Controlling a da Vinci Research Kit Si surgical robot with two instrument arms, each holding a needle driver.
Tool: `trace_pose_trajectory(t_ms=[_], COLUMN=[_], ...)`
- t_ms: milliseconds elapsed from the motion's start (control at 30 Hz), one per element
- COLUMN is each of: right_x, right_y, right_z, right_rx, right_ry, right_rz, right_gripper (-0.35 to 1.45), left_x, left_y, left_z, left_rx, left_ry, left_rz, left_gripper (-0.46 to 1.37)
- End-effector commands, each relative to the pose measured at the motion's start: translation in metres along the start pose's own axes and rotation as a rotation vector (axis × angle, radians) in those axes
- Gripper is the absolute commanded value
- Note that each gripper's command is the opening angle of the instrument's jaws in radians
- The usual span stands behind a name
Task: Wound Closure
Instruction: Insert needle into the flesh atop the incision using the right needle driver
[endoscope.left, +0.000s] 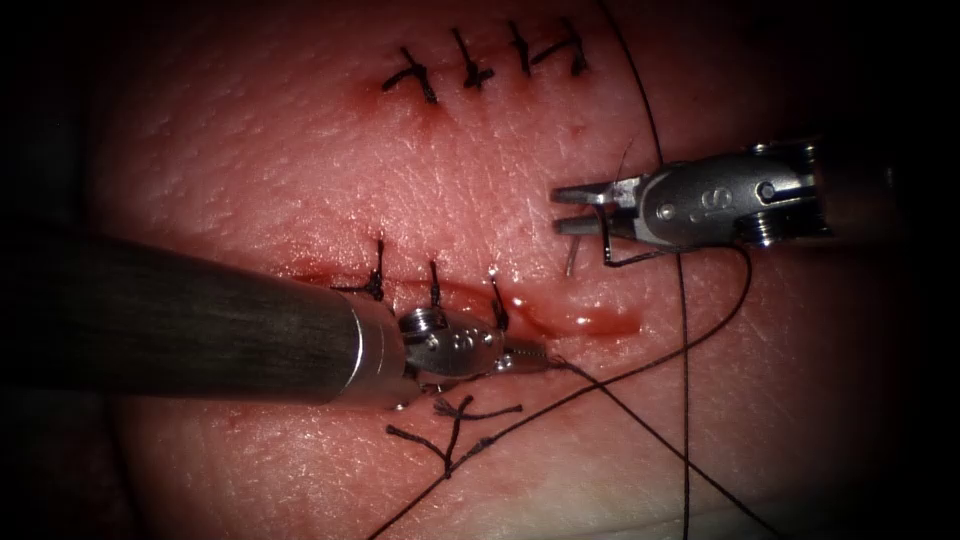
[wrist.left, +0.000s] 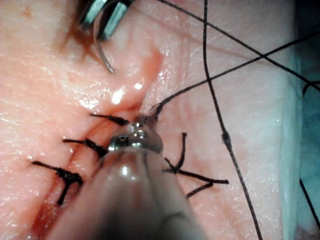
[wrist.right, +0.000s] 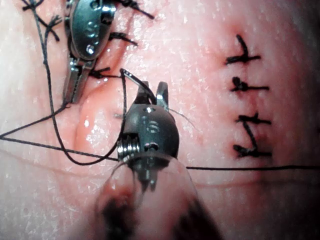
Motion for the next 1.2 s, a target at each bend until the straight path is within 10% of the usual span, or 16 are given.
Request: trace_pose_trajectory(t_ms=[33, 1200], right_x=[0.0001, -0.0032], right_y=[-0.0001, -0.0023], right_z=[0.0, 0.0038], right_rx=[0.008, 0.245], right_ry=[0.002, 0.047], right_rz=[0.012, 0.795], right_gripper=[-0.35, -0.35], left_x=[0.0, -0.0002], left_y=[0.0, 0.0001], left_z=[0.0, -0.0003], left_rx=[0.002, 0.005], left_ry=[-0.001, 0.002], left_rz=[0.0, 0.001], left_gripper=[-0.06, -0.12])
